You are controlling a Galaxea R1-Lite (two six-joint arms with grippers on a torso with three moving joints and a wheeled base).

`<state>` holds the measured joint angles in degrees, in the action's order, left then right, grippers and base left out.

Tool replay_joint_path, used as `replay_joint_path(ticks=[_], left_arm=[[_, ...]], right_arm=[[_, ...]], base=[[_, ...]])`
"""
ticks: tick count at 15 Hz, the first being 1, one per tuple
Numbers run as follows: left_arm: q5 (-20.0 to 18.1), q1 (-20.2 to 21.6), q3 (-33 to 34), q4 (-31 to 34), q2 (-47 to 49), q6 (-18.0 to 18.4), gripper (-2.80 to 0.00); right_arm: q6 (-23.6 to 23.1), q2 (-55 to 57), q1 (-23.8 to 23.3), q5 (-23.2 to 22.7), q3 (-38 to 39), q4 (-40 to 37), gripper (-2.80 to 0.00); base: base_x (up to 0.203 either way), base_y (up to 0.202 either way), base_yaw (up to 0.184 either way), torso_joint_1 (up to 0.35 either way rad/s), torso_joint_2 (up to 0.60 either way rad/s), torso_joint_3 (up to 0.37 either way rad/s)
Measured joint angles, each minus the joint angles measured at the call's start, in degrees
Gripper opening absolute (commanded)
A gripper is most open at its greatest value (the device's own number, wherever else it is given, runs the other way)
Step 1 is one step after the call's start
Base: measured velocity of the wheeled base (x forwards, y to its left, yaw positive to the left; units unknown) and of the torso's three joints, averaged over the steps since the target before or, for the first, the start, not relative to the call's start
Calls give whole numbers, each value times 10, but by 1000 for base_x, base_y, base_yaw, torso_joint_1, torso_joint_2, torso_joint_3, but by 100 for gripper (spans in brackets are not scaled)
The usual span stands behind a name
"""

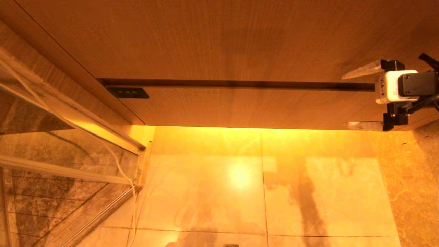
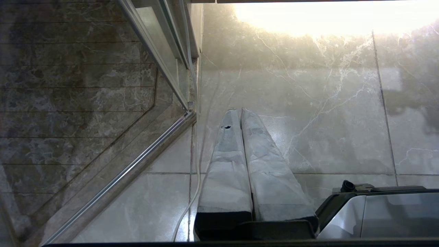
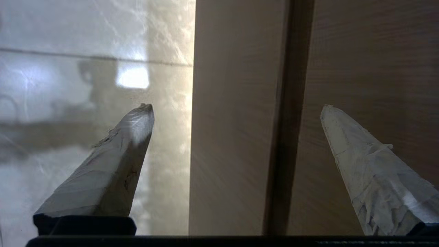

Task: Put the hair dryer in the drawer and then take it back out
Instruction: Pull open the drawer

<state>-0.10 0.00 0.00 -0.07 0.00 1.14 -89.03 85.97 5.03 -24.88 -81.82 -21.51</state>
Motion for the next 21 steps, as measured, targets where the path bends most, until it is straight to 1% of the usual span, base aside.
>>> replay_joint_path(ticks=[2,4,7,8,10,11,12,13,15,16,18,19,21], left_arm=[[0,0,0,0,0,0,-280],[0,0,0,0,0,0,-280],[0,0,0,0,0,0,-280],[0,0,0,0,0,0,-280],[0,0,0,0,0,0,-280],[0,0,0,0,0,0,-280],[0,0,0,0,0,0,-280],[0,0,0,0,0,0,-280],[0,0,0,0,0,0,-280],[0,0,0,0,0,0,-280],[0,0,0,0,0,0,-280],[0,0,0,0,0,0,-280],[0,0,0,0,0,0,-280]], right_arm=[[13,-10,41,65,-7,-27,0],[50,-13,91,151,-16,-58,0],[113,-10,148,233,-34,-113,0],[142,-8,167,256,-37,-125,0],[225,3,212,306,-42,-129,0],[265,10,226,320,-44,-128,0],[301,18,235,323,-45,-126,0],[318,25,240,321,-45,-122,0],[337,38,237,311,-44,-108,0],[341,43,231,291,-43,-98,0],[346,48,217,234,-33,-58,0],[358,48,213,215,-25,-46,0],[381,48,200,200,-10,-19,0]], base=[[0,0,0,0,0,0],[0,0,0,0,0,0],[0,0,0,0,0,0],[0,0,0,0,0,0],[0,0,0,0,0,0],[0,0,0,0,0,0],[0,0,0,0,0,0],[0,0,0,0,0,0],[0,0,0,0,0,0],[0,0,0,0,0,0],[0,0,0,0,0,0],[0,0,0,0,0,0],[0,0,0,0,0,0]])
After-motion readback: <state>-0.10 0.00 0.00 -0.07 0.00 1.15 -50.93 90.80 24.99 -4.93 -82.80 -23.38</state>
